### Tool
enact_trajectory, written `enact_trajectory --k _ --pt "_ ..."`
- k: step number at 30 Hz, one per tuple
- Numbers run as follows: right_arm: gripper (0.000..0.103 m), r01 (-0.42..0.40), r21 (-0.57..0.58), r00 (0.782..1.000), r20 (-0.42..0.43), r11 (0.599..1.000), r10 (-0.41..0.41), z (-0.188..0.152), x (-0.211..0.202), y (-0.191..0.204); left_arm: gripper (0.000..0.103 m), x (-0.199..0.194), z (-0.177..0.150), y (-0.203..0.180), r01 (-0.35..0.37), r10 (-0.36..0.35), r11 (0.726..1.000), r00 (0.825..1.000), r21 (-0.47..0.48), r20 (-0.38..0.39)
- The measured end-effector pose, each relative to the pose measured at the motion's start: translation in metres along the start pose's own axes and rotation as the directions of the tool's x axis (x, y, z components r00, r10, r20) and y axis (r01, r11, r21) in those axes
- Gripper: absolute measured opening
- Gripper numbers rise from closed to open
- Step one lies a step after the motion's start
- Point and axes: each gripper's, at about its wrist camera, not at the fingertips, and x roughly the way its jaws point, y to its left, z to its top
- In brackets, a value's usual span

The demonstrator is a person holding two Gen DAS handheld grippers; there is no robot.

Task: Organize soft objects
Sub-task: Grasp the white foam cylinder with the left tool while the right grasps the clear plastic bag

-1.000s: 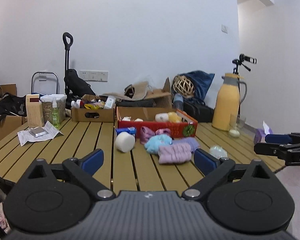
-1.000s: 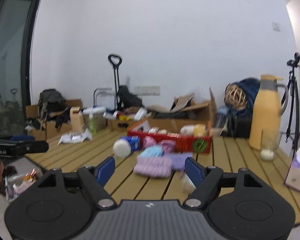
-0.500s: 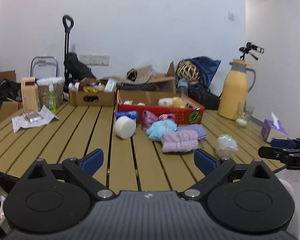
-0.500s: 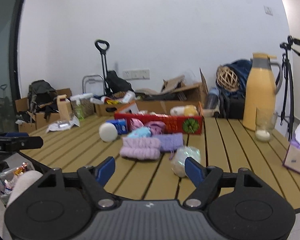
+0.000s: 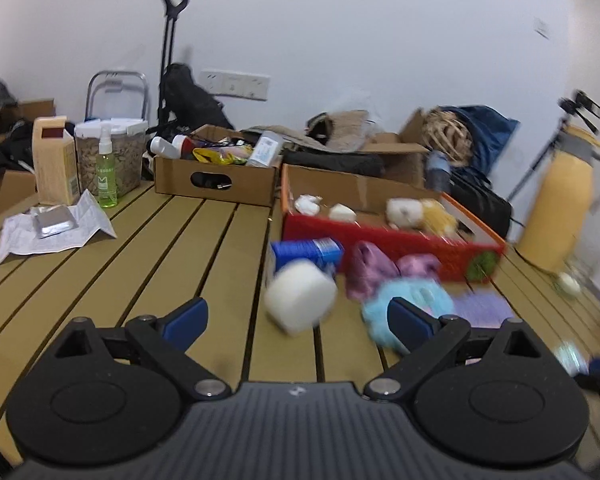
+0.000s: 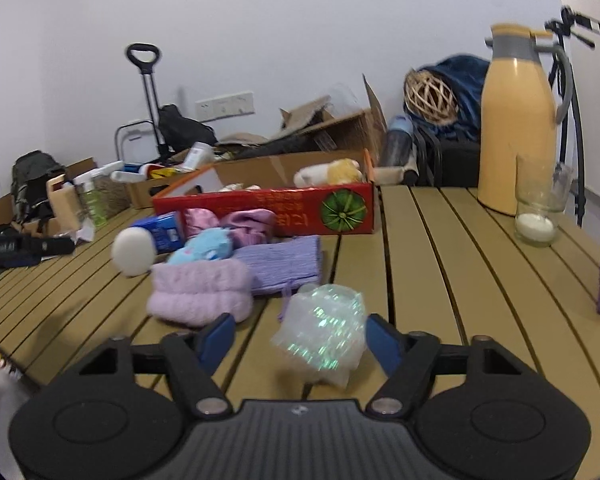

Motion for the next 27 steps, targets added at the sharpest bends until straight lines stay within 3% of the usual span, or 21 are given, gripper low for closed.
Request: enact_trajectory --k 6,8,11,15,17,23,27 --pt "0.052 -0.005 0.021 0.999 -0.047 1.0 0.006 0.003 0.031 -0.01 0.096 0.073 0.029 0.015 -0.032 0.022 0.988 0.997 -0.148 -0.07" --pt "0.049 -0.022 0.029 0.998 -0.065 0.999 0.024 0.0 0.037 -0.012 0.085 0.085 0.026 0.017 -0.034 0.018 0.985 0.995 -0.168 -0.097" --pt "0.047 -0.028 0.037 0.998 -0.061 0.999 0.03 -0.001 0.039 -0.014 0.076 0.095 0.009 0.02 -0.001 -0.03 0.983 0.986 -0.184 -0.165" --pt "0.046 -0.024 0.043 0.997 -0.077 0.999 0.027 -0.004 0.047 -0.016 0.073 0.093 -0.003 0.013 0.053 -0.084 0.985 0.979 -0.165 -0.184" --pt "0.045 -0.028 0.048 0.996 -0.078 0.998 0.032 -0.005 0.049 -0.015 0.059 0.09 -0.004 0.008 0.071 -0.095 0.988 0.98 -0.139 -0.173" --pt "0.041 -0.019 0.034 0.998 -0.058 0.999 0.021 -0.002 0.04 -0.011 0.052 0.078 -0.006 -0.001 0.105 -0.12 0.989 0.98 -0.104 -0.156" --pt "0.04 -0.04 0.041 0.999 -0.025 0.998 0.041 0.008 0.03 -0.011 0.051 0.057 0.0 -0.003 0.133 -0.142 0.987 0.985 -0.085 -0.103"
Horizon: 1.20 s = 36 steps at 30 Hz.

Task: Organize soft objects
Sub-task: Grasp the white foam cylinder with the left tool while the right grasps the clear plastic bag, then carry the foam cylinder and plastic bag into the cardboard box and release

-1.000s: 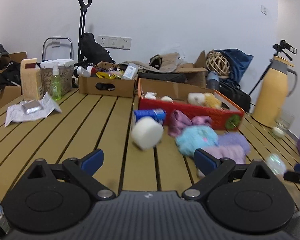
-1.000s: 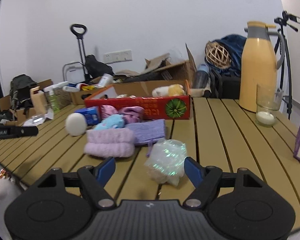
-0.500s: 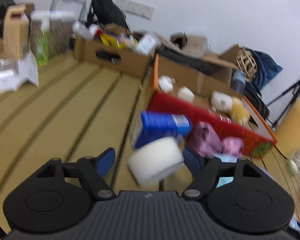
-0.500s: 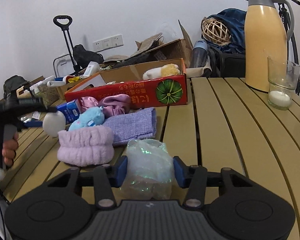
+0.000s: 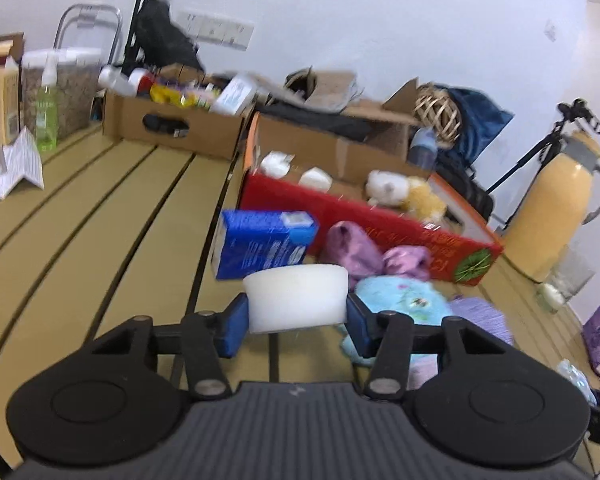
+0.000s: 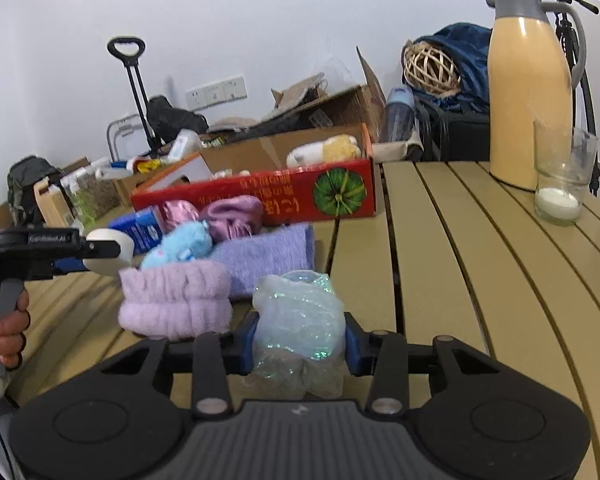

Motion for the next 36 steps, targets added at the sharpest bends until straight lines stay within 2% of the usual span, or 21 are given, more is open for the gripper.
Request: enact_trajectory --k 3,6,9,12,14,17,19,21,22,24,26,29,36 --pt "0.04 -0.058 -0.015 0.998 0.018 0.998 0.058 0.023 0.002 0.005 0.051 -0.012 0.015 -0.006 0.046 -0.047 0.999 0.998 0.026 0.051" --pt "0.04 -0.149 -0.023 0.988 0.03 0.989 0.15 0.068 0.021 0.01 0.052 -0.008 0.048 -0.017 0.074 -0.082 0.993 0.992 0.089 0.094" --pt "0.04 -0.234 -0.012 0.972 0.01 0.972 0.234 0.133 0.075 0.016 0.053 0.025 0.096 -0.029 0.078 -0.096 0.984 0.99 0.162 0.105" --pt "0.041 -0.242 0.04 0.969 -0.043 0.969 0.244 0.187 0.148 0.019 0.053 0.078 0.13 -0.035 0.052 -0.063 0.978 0.997 0.2 0.048" --pt "0.042 -0.211 0.084 0.973 -0.081 0.974 0.217 0.213 0.201 0.022 0.053 0.12 0.141 -0.033 -0.005 0.003 0.976 1.0 0.218 0.009" --pt "0.044 -0.145 0.057 0.978 -0.142 0.988 0.152 0.231 0.269 0.032 0.055 0.161 0.144 -0.022 -0.024 0.033 0.98 0.998 0.197 -0.045" --pt "0.059 -0.087 0.02 0.984 -0.158 0.996 0.089 0.236 0.298 0.04 0.059 0.177 0.146 -0.016 -0.03 0.042 0.983 0.997 0.182 -0.065" --pt "0.072 -0.035 -0.011 0.988 -0.151 0.999 0.033 0.241 0.313 0.046 0.069 0.184 0.147 -0.009 0.005 0.011 0.984 0.996 0.177 -0.089" --pt "0.077 -0.021 -0.014 0.991 -0.135 1.0 0.019 0.243 0.313 0.048 0.075 0.183 0.147 -0.005 0.008 0.006 0.986 0.997 0.168 -0.083" --pt "0.082 -0.062 0.001 0.992 -0.113 0.998 0.061 0.243 0.307 0.045 0.077 0.178 0.147 0.0 0.006 0.004 0.988 0.998 0.152 -0.065" --pt "0.083 -0.058 0.008 0.993 -0.099 0.998 0.059 0.244 0.296 0.043 0.077 0.171 0.151 0.004 0.02 -0.011 0.991 0.997 0.129 -0.07" --pt "0.083 -0.053 0.006 0.995 -0.08 0.999 0.053 0.25 0.271 0.041 0.078 0.147 0.158 0.0 -0.002 0.007 0.992 0.999 0.129 -0.035" --pt "0.084 -0.057 -0.063 0.998 0.005 0.996 0.058 0.272 0.157 0.042 0.083 0.051 0.18 -0.023 -0.014 0.002 0.985 0.998 0.174 0.069"
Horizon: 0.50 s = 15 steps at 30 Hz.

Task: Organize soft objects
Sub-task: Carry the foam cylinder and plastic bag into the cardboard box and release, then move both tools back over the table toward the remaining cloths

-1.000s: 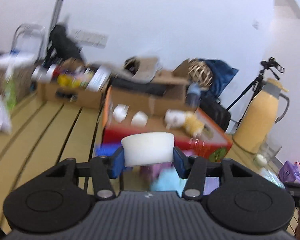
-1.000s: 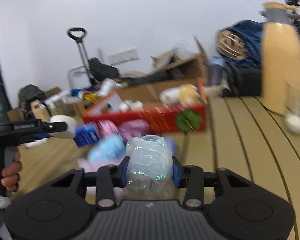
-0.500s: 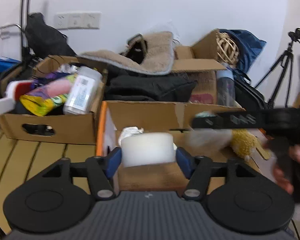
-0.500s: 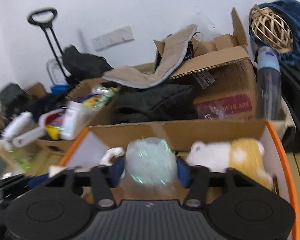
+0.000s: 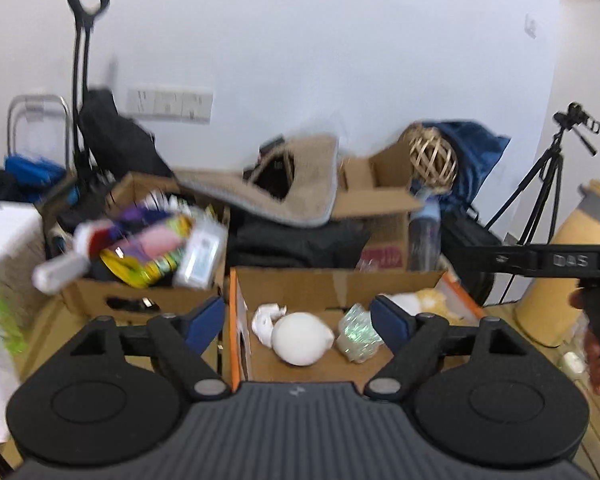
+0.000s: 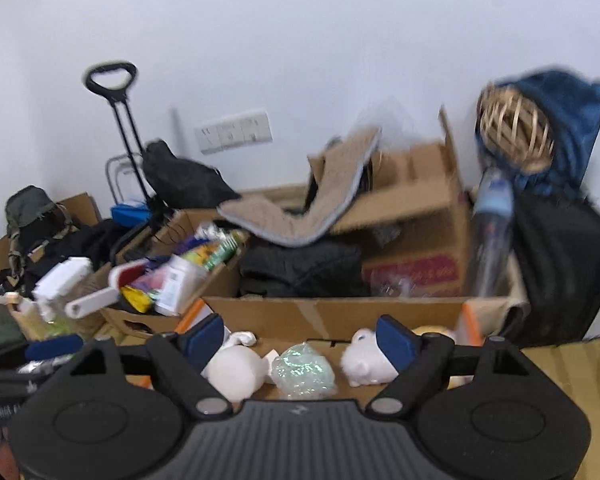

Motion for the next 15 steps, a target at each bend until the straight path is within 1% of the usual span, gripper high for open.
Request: enact_trajectory --k 1,3,4,6,9,13,15 --pt "0.087 -0.001 -0.019 1.0 0.008 1.0 0.001 0.002 -0.021 0.002 0.084 -0.014 0.004 -0.003 -0.003 0.003 1.0 1.0 0.006 0.013" --pt "0.088 -0.005 -0.048 1.0 0.02 0.999 0.006 0.0 -0.057 0.006 0.088 -0.047 0.007 -0.01 0.008 -0.009 1.0 0.999 0.021 0.033" --pt "0.088 -0.005 -0.059 1.0 0.029 0.998 0.006 -0.004 -0.073 0.008 0.089 -0.062 0.005 -0.013 0.022 -0.024 0.999 0.999 0.033 0.039" --pt "0.088 -0.008 -0.086 0.999 0.044 0.996 0.012 -0.02 -0.107 0.013 0.089 -0.097 -0.01 -0.018 0.029 -0.032 0.999 0.997 0.045 0.064" --pt "0.09 -0.001 -0.137 0.995 0.101 0.991 0.015 -0.062 -0.161 0.025 0.092 -0.149 -0.051 -0.025 0.029 -0.035 0.998 0.994 0.059 0.107" --pt "0.094 0.058 -0.233 0.983 0.182 0.971 -0.015 -0.136 -0.217 0.046 0.094 -0.201 -0.115 -0.038 0.028 -0.041 0.995 0.99 0.095 0.137" --pt "0.098 0.082 -0.269 0.975 0.222 0.96 -0.021 -0.175 -0.24 0.055 0.096 -0.222 -0.148 -0.042 0.025 -0.037 0.996 0.989 0.084 0.144"
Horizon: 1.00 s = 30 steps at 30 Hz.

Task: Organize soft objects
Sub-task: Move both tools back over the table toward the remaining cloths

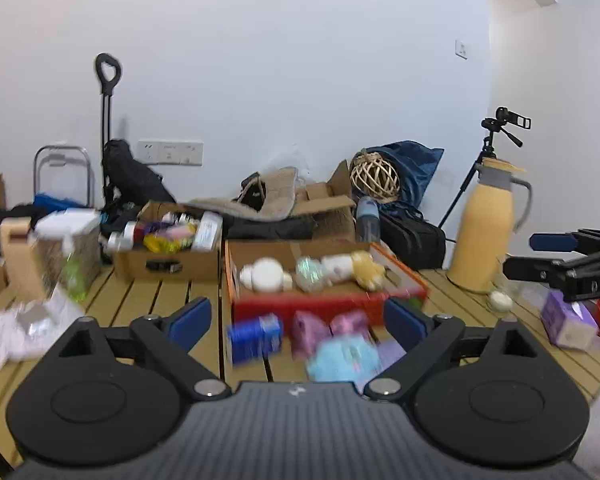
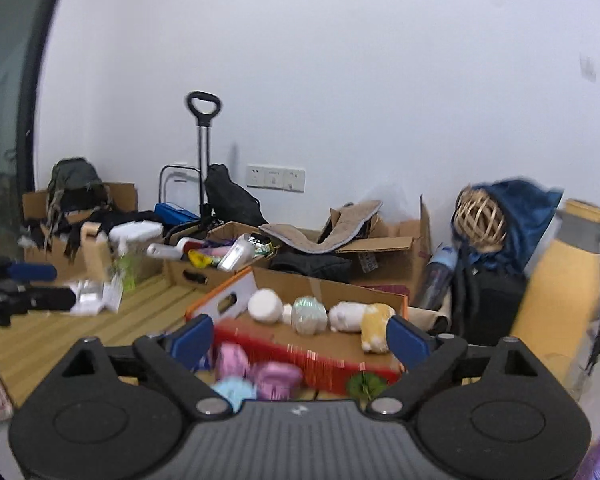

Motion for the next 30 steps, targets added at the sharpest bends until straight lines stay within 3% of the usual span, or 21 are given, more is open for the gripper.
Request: enact_trajectory --k 2,5,9,13,16,22,25,30 --pt "0.102 0.016 -0.004 0.999 0.027 1.0 -0.016 -0.03 -0.028 0.016 0.096 -0.023 -0.027 -0.008 -0.03 0.03 1.0 1.0 -0.004 0.004" --pt "0.103 0.01 0.067 1.0 0.022 0.998 -0.012 -0.077 -0.065 0.032 0.099 -0.057 -0.066 -0.032 -0.16 0.157 0.986 0.985 0.049 0.074" --pt "0.103 -0.032 0.175 0.999 0.008 0.984 0.031 -0.125 -0.102 0.043 0.101 -0.084 -0.099 -0.046 -0.095 0.094 0.994 0.995 0.044 0.034" --pt "0.103 -0.001 0.146 1.0 -0.02 0.989 0.004 -0.129 -0.111 0.046 0.101 -0.084 -0.1 -0.053 -0.111 0.11 0.992 0.993 0.064 0.031" --pt "0.103 0.008 0.187 1.0 -0.014 0.982 -0.006 -0.128 -0.11 0.042 0.102 -0.08 -0.098 -0.054 -0.101 0.1 0.994 0.994 0.045 0.032" --pt "0.092 -0.022 0.24 0.998 -0.053 0.97 0.036 -0.136 -0.084 0.037 0.102 -0.053 -0.11 -0.049 -0.088 0.089 0.996 0.995 0.026 -0.041" --pt "0.084 -0.062 0.271 0.993 -0.076 0.961 0.085 -0.133 -0.061 0.03 0.101 -0.025 -0.108 -0.046 -0.048 0.049 0.999 0.996 0.013 -0.078" --pt "0.064 -0.108 0.313 0.982 -0.114 0.944 0.15 -0.124 -0.003 0.015 0.071 0.049 -0.097 -0.043 0.028 -0.029 1.0 0.981 -0.006 -0.189"
